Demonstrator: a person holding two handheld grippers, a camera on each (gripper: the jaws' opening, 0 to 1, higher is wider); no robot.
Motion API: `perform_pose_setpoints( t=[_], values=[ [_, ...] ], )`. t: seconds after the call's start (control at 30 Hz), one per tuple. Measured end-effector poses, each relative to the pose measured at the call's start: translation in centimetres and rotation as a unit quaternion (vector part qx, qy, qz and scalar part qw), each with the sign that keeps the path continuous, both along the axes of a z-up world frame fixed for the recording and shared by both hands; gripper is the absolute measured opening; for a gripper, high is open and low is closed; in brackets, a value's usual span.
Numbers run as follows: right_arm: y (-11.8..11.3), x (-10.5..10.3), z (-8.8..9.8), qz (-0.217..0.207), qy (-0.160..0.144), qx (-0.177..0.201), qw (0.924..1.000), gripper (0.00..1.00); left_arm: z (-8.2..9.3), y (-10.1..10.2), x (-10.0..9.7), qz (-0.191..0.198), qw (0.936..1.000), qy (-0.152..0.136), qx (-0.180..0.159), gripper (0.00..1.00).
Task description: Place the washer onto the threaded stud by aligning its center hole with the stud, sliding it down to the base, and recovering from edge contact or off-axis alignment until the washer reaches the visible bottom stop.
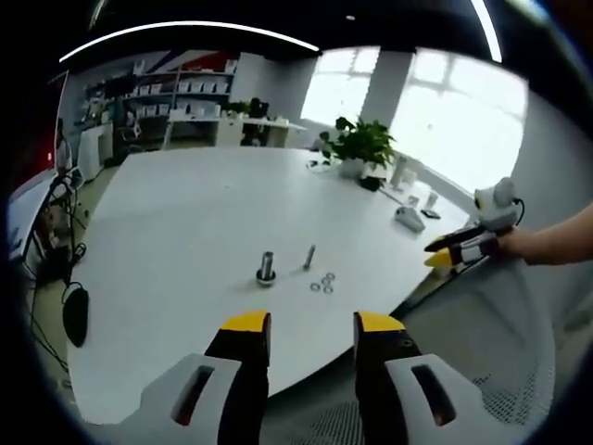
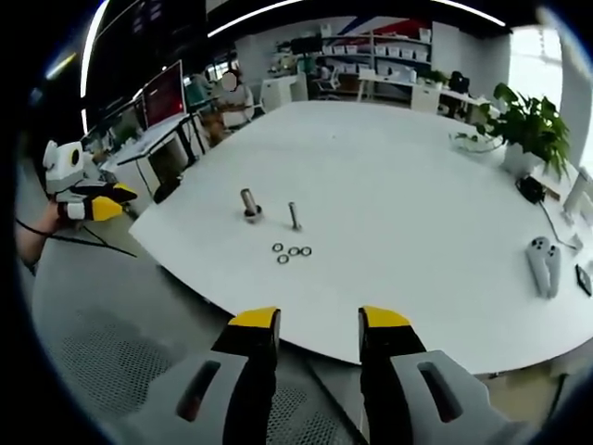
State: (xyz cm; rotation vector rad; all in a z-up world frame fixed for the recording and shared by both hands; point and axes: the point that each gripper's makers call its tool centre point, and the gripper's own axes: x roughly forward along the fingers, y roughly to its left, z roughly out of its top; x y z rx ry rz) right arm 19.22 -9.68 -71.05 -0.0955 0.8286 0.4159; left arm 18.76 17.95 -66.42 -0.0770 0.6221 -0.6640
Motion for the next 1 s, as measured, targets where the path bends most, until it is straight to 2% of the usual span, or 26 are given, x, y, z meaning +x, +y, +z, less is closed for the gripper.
perform_pose_setpoints(
  t=[0.17, 0.3, 0.43, 0.6, 0.73, 0.87, 1.0],
  values=[
    [0.3, 0.3, 0.4, 0.003, -0.003, 0.010, 0.9999, 0.42, -0.1, -0.1, -0.1, -0.005, 1.0000, 0.002, 0.004, 0.34],
    [0.7, 0.4, 0.4, 0.022, 0.000, -0.005, 0.9998, 0.43, 0.3, 0.0, 0.2, 0.000, 1.0000, -0.008, 0.000, 0.34],
    [-0.2, 1.2, 1.0, 0.010, 0.002, -0.012, 0.9999, 0.42, 0.0, 0.0, 0.0, -0.006, 1.0000, -0.002, 0.005, 0.34],
    [-0.6, 2.9, 1.2, -0.019, 0.018, 0.013, 0.9996, 0.46, -0.2, 0.1, 0.0, -0.006, 1.0000, 0.003, 0.005, 0.35],
    [0.7, 3.5, 0.5, -0.005, 0.041, -0.001, 0.9991, 0.45, 0.0, 0.4, 0.1, 0.004, 1.0000, -0.001, 0.002, 0.35],
    [3.1, 4.5, -0.2, 0.003, 0.052, 0.024, 0.9984, 0.45, -0.2, 0.5, 0.1, 0.004, 1.0000, 0.003, 0.005, 0.34],
    [4.8, 4.9, -1.8, 0.035, 0.063, 0.004, 0.9974, 0.45, -0.1, 0.5, 0.2, 0.005, 1.0000, -0.001, 0.003, 0.34]
  ],
)
